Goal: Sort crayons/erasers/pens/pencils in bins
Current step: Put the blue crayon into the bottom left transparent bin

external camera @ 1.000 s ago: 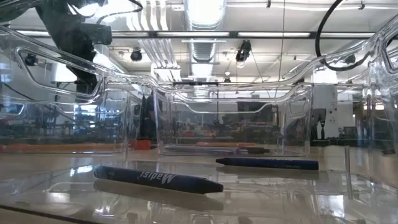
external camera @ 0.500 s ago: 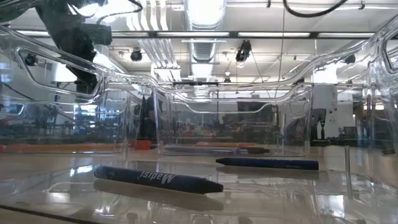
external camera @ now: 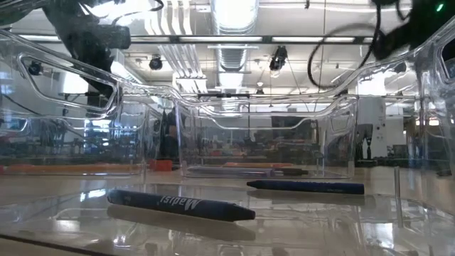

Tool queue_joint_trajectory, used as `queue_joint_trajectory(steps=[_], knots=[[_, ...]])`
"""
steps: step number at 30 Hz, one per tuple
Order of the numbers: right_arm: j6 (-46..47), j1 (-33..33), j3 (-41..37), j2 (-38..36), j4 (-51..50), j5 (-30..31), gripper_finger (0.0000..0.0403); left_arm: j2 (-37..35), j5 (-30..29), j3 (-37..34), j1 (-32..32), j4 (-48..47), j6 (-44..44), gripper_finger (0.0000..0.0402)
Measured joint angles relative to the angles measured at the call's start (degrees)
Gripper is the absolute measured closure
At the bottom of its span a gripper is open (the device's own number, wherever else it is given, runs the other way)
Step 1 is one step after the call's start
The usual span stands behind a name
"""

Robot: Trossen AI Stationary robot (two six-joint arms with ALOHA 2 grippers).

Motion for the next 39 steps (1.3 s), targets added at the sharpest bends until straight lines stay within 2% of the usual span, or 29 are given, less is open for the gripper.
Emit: queue_joint_trajectory(steps=[5,14,28,39], knots=[[-8.84,-6.66,-5.04,-0.02,1.04,-1.31,0.0248,0.0,-0.02,0.02,0.0,0.51,0.02,0.0301],[-24.15,-14.61,-13.51,-0.02,15.6,-6.79,0.0248,0.0,-0.04,0.02,-0.01,0.4,0.54,0.0301],[-32.96,-24.32,-19.57,0.04,18.6,-6.76,0.0248,0.0,-0.09,0.02,-0.01,0.37,2.29,0.0301],[-37.67,-27.54,-20.92,0.09,20.9,-7.41,0.0248,0.0,-0.09,0.02,0.01,0.48,2.02,0.0301]])
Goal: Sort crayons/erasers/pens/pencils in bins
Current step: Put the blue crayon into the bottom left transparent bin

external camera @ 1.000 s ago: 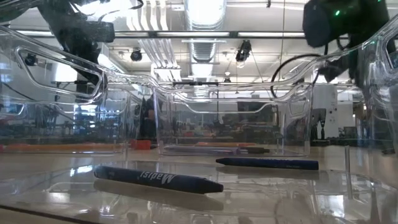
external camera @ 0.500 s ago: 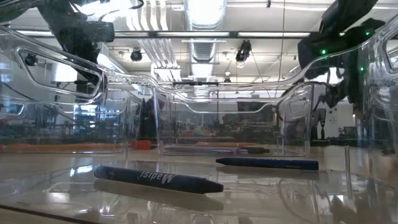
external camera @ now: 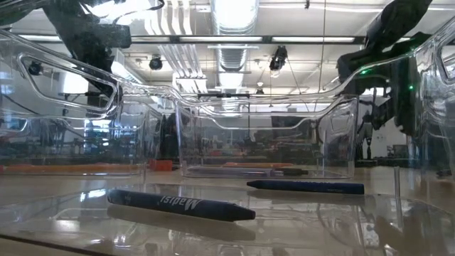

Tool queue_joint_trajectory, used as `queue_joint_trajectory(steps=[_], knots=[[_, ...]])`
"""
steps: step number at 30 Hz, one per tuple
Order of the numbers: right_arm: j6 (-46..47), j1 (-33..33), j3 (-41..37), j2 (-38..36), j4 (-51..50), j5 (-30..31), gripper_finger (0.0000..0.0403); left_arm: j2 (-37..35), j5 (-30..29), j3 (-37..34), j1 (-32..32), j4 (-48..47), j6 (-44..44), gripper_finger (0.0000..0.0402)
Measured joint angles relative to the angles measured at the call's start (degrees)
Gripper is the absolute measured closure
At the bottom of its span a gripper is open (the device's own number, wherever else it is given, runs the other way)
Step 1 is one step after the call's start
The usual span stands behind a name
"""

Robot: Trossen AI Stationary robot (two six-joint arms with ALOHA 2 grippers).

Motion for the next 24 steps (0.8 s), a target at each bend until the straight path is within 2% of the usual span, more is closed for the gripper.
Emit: queue_joint_trajectory(steps=[11,20,24], knots=[[-1.13,0.04,-0.2,0.91,2.31,-1.91,0.0265,-0.01,0.0,0.0,0.01,-0.11,0.0,0.0301],[-1.81,0.05,0.44,11.16,2.39,-1.02,0.0266,-0.02,0.0,0.0,0.0,-0.22,0.03,0.0301],[-1.26,0.09,1.47,13.16,2.04,-0.66,0.0267,-0.02,0.0,0.0,0.0,-0.22,0.03,0.0301]])
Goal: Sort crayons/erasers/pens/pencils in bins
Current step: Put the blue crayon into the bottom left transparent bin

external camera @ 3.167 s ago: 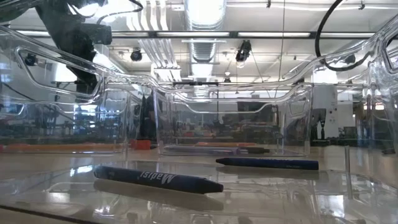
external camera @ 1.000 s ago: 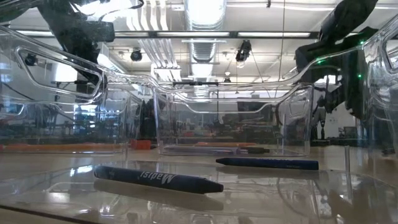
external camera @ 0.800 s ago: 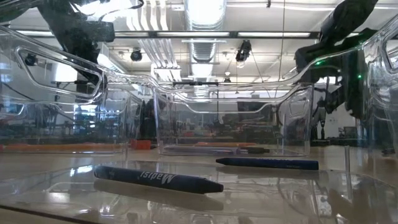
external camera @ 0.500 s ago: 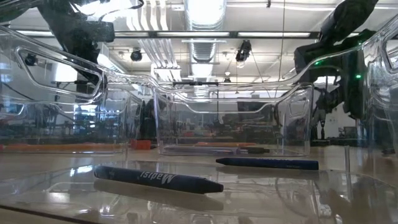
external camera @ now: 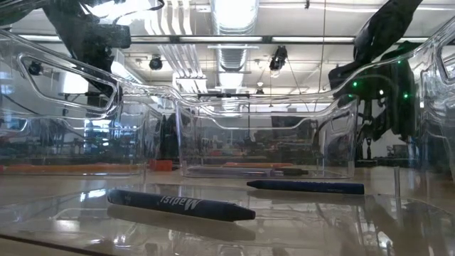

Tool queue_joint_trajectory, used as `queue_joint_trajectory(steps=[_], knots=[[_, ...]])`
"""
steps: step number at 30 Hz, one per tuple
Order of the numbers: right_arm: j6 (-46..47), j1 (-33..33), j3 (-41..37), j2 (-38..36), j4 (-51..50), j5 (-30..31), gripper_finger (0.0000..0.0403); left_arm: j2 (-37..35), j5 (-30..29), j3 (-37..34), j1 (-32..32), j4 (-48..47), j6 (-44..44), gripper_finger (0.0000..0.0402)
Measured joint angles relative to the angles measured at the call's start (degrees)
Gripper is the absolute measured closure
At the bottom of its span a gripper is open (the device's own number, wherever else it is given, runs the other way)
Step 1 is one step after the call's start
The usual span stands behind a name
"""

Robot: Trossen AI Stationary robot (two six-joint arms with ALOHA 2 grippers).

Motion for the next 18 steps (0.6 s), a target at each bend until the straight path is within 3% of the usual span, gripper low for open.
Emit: queue_joint_trajectory(steps=[6,14,18], knots=[[3.73,0.0,0.66,-0.47,-0.08,0.39,0.0297,0.0,0.0,0.0,0.0,-0.01,0.02,0.0301],[9.64,0.02,0.56,-3.34,0.81,0.74,0.0378,0.0,0.0,0.0,-0.01,-0.01,0.04,0.0301],[12.21,0.0,0.31,-6.16,1.56,2.79,0.0388,0.0,0.0,0.0,0.01,-0.02,0.05,0.0301]])
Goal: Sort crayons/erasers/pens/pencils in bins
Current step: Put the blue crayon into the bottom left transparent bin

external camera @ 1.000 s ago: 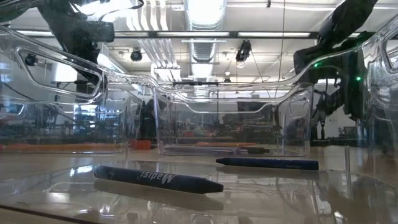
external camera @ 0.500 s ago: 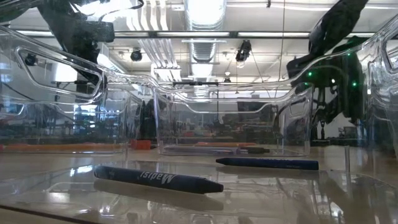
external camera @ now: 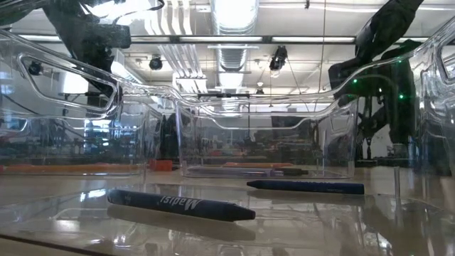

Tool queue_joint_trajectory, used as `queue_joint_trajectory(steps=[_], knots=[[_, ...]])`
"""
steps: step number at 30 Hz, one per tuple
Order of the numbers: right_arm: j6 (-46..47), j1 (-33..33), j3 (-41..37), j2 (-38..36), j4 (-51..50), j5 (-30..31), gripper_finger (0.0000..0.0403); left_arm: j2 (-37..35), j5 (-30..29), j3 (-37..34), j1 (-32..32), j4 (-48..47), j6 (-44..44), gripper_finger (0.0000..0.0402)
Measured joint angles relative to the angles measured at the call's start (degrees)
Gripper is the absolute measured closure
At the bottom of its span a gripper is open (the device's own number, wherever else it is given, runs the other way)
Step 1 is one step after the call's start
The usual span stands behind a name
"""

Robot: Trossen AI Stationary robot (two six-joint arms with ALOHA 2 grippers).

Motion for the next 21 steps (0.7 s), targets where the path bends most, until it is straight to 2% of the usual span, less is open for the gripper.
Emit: queue_joint_trajectory(steps=[9,15,18,21], knots=[[6.04,-0.09,1.51,-10.63,0.98,6.85,0.0389,0.0,0.0,0.0,0.0,-0.02,0.02,0.0301],[9.07,-0.03,3.46,-17.2,2.45,20.79,0.039,0.0,0.0,0.0,0.0,0.0,0.02,0.0301],[7.23,0.0,3.7,-19.53,9.06,28.19,0.039,0.0,0.0,0.0,-0.01,0.0,-0.04,0.0301],[2.17,0.13,3.58,-20.88,19.19,31.18,0.039,0.0,0.0,0.0,0.0,0.02,-0.11,0.0301]])
